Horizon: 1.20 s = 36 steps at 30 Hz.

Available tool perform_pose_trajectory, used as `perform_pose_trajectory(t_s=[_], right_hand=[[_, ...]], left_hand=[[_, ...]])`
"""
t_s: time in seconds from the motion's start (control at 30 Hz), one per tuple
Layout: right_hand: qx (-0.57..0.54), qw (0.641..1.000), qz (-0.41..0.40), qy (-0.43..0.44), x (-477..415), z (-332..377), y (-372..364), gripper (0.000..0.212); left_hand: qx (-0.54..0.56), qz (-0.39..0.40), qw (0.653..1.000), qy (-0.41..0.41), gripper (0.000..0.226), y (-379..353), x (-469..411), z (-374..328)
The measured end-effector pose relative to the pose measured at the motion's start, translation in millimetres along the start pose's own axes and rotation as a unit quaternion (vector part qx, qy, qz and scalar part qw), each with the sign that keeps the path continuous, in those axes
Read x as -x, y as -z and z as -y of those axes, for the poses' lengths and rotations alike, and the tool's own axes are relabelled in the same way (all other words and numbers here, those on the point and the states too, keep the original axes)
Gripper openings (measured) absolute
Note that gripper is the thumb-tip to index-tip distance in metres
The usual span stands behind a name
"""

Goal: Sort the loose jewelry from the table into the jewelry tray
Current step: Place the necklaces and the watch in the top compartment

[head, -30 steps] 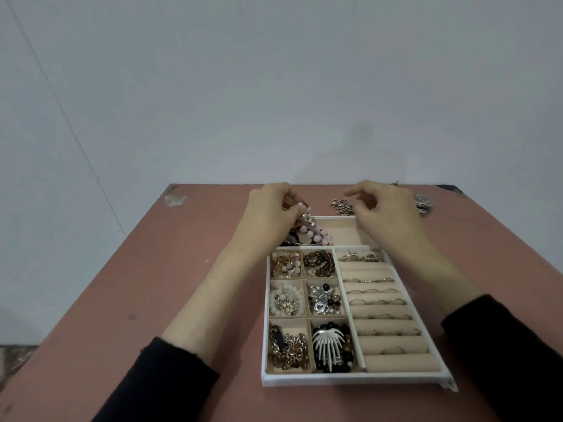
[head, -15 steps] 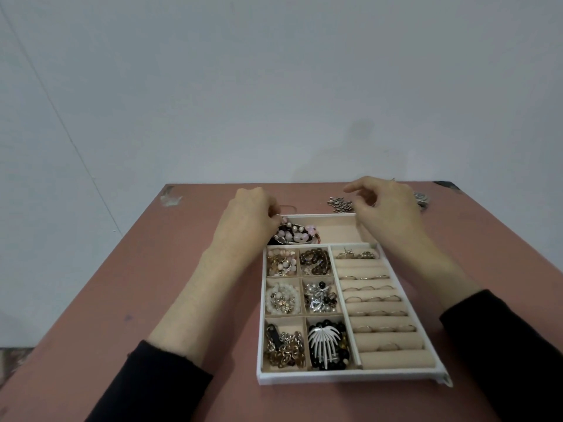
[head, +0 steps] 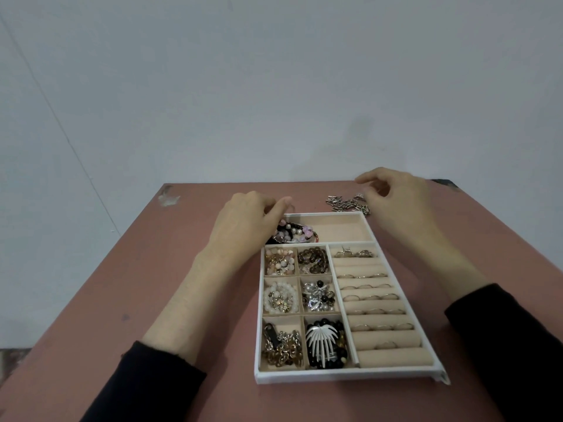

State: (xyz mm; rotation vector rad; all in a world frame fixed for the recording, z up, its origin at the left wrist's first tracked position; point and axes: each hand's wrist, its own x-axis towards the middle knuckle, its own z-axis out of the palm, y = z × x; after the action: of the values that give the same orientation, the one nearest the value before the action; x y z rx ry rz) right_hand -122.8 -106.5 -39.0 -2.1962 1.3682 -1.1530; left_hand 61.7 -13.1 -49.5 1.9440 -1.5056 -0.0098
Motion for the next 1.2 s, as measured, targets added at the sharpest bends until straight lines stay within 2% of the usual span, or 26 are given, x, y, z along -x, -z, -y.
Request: perform_pose_trajectory(t_s=[0.1,0.2,0.33,0.47,0.67,0.83,0.97,1.07,1.2], right_hand=[[-0.002,1.0,-0.01,-0.012,-10,-10,10,0.029],[-0.002,1.0,-0.005,-0.021,-24,-20,21,0.025],[0.054,0.992,0.116,-0.001,-47,-30,28,0.016],[0.136,0.951,0.272,0.05,-60,-34,25,0.015],[0.179,0.912,0.347,0.125,-64,-36,9,0.029],[0.205,0.901,0.344,0.167,-65,-38,-1,0.016],[0.206,0.907,0.333,0.153,-67,-41,-6,0.007],[0.175,0.935,0.29,0.109,-69,-42,-3,0.01],[0.021,0.976,0.213,0.033,-72,-35,9,0.008]], left_hand=[[0.004,-0.027,0.999,-0.019,0.046,1,-1,1],[0.014,-0.047,0.998,-0.035,0.038,0,-2,3],[-0.001,-0.05,0.998,-0.047,0.029,-6,-5,8],[-0.017,-0.056,0.997,-0.056,0.026,-7,-7,11],[-0.022,-0.057,0.996,-0.059,0.024,-7,-7,11],[-0.02,-0.053,0.997,-0.057,0.024,-8,-7,11],[-0.019,-0.052,0.997,-0.054,0.024,-7,-6,10],[-0.017,-0.05,0.997,-0.052,0.023,-7,-6,10],[0.01,-0.049,0.997,-0.052,0.021,-5,-6,6]])
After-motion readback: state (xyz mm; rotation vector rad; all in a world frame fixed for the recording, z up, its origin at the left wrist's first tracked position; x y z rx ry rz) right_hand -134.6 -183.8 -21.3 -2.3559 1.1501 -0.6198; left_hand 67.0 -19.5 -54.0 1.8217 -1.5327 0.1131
